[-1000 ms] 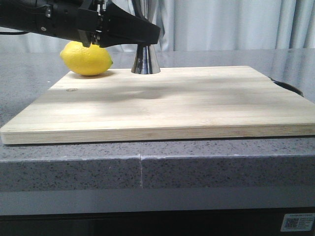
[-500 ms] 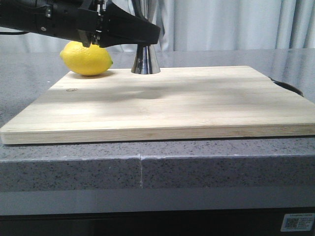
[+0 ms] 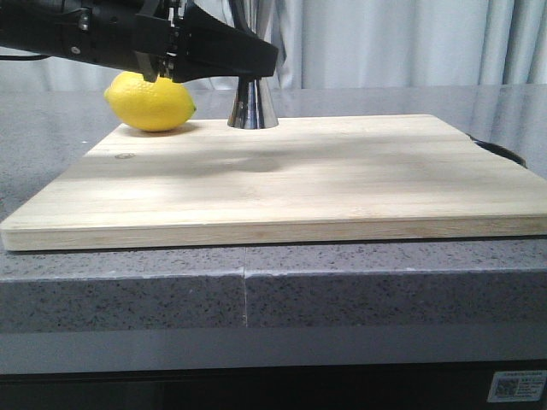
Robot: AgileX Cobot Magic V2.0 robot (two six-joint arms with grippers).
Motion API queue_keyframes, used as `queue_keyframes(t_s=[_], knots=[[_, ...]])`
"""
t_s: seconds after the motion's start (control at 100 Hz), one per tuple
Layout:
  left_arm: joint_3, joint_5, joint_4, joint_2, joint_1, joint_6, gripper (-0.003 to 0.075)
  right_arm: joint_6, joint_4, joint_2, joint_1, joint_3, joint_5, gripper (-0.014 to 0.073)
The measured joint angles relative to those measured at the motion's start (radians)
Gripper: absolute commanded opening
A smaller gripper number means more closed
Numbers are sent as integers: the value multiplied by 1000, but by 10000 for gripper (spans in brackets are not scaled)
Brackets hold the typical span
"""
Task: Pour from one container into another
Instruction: 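Tilt the beaker with the right gripper, pouring liquid into the jigger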
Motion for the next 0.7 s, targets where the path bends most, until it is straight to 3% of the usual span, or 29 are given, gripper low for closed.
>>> queue_keyframes(t_s=[0.7], knots=[[0,0,2,0,0,0,-19,0,-82,0,0,0,6,216]])
